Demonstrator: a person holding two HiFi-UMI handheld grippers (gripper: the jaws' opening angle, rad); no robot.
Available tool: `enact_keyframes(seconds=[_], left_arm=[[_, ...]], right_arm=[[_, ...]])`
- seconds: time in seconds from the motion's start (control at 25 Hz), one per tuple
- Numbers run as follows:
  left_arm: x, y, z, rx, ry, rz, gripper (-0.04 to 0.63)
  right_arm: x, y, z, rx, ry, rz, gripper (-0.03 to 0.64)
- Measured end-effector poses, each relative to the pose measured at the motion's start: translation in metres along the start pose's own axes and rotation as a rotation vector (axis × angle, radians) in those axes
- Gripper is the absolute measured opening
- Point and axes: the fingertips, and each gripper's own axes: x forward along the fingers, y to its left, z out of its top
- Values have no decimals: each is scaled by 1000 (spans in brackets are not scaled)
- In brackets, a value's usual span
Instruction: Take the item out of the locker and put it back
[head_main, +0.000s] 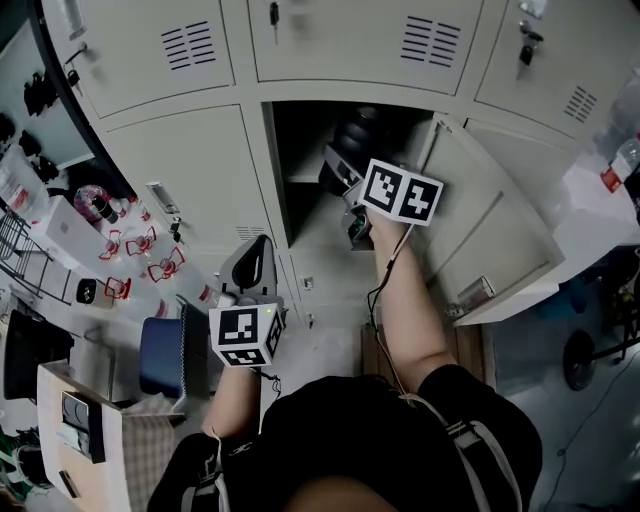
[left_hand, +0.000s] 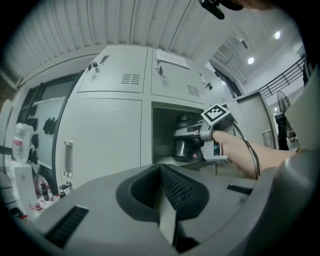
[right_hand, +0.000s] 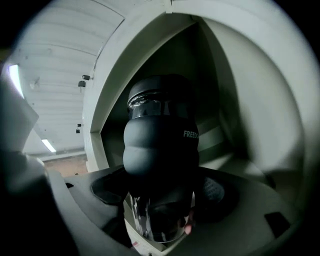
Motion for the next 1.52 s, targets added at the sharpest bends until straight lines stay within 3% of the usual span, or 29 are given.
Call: enact_keyframes(seconds=[0.24, 0.76, 1.16, 1.52], left_arm=[[-2, -15, -6, -12, 10, -32, 12], [-1, -43, -14, -38, 21, -131, 12], [4, -63, -17, -43, 23, -199, 12], [7, -63, -15, -35, 21, -199, 12]], right_arm=[[-30, 5, -21, -69, -4, 2, 396], [-123, 31, -64, -370, -91, -71, 397], [-159, 10, -85, -383, -79, -147, 397], [-153, 17, -82, -394, -85, -126, 397]])
